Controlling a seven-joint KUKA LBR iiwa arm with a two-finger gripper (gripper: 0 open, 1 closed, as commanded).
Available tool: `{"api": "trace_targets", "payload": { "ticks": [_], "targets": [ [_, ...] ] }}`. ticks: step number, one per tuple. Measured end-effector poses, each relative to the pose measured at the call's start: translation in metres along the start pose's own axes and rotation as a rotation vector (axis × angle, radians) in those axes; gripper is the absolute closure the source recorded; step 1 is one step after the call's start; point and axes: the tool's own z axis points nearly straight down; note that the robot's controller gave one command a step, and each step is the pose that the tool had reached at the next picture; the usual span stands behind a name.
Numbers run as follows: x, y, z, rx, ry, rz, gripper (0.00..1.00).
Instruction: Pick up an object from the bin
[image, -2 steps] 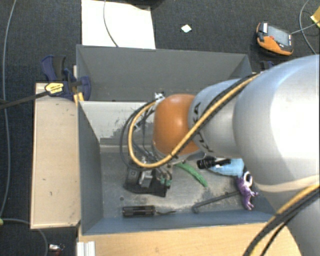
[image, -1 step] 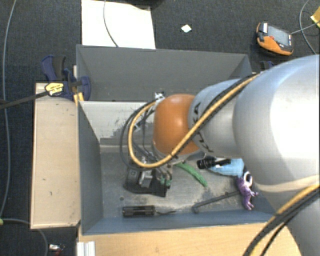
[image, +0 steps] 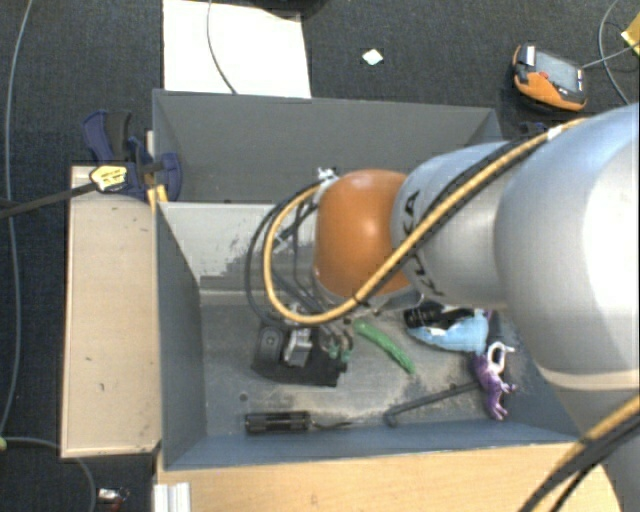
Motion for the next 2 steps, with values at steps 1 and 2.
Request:
{"api": "trace_targets", "payload": {
  "ticks": [1, 2],
  "targets": [
    [-0.0024, 0.0011, -0.0253, -0.004, -0.009, -0.001, 1.0],
    [-0.0023, 0.0011, -0.0347, -0.004, -0.008, -0.001, 1.0]
  ]
}}
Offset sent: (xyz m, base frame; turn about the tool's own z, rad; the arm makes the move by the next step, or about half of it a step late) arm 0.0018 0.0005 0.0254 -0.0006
